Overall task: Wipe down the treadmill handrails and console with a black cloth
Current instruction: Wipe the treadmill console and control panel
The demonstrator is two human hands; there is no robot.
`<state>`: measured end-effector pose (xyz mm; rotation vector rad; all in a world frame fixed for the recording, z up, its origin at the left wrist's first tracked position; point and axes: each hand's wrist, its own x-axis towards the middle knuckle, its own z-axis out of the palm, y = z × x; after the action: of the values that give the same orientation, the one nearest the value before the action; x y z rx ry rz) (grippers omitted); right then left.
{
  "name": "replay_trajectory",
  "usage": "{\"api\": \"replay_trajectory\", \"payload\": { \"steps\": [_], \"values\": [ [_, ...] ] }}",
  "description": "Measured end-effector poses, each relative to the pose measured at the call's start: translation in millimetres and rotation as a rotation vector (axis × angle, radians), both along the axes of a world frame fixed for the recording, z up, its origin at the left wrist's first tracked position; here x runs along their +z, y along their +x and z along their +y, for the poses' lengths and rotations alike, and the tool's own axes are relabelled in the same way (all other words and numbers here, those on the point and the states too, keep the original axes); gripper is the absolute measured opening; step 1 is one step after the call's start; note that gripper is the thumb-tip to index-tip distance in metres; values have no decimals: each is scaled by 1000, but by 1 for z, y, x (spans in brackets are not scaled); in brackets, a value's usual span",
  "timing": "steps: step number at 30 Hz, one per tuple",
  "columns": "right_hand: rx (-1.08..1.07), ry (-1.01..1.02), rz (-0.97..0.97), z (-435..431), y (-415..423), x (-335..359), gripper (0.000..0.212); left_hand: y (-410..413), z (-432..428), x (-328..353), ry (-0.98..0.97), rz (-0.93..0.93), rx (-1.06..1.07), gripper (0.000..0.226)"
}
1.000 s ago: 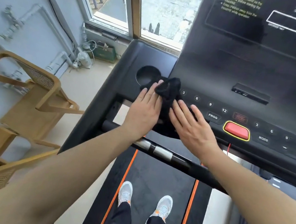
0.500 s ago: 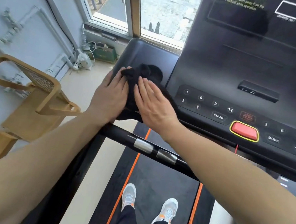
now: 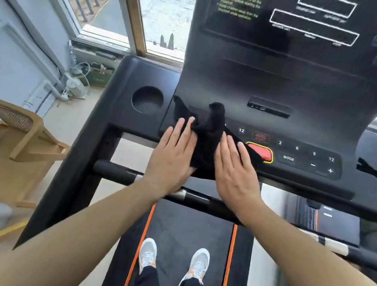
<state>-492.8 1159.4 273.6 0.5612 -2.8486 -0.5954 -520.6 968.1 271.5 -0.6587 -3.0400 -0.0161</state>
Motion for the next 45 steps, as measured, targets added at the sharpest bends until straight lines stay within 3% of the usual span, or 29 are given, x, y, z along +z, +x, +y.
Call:
{"api": "replay_trajectory", "payload": {
  "steps": [4, 8, 14, 21, 25, 31, 38, 41, 45],
  "values": [
    [-179, -195, -139, -11, 11, 10, 73, -10, 19, 5, -17, -28, 1, 81],
    [-225, -332, -185, -24, -28, 18, 80, -49, 18, 12, -15, -45, -23, 76],
    [-206, -353, -302, -15, -97, 30, 86, -104, 12, 23, 13, -72, 69, 75],
    [-128, -549, -304, -57, -53, 12, 75, -51, -11, 11, 111, -41, 132, 71],
    [-75, -521, -330, -51, -41, 9, 76, -43, -17, 10, 112, -41, 28, 67],
    [-10, -412, -387, -29, -118, 24, 77, -110, 0, 16, 122, -67, 44, 71],
    [127, -210, -250, 4, -159, 36, 82, -129, 21, 17, 133, -46, 150, 78],
    [91, -181, -249, 37, -153, 41, 84, -122, 61, 18, 165, -75, 179, 82],
    [-98, -190, -297, 109, -117, 47, 91, -102, 134, 15, 235, -91, 49, 81]
  ]
}}
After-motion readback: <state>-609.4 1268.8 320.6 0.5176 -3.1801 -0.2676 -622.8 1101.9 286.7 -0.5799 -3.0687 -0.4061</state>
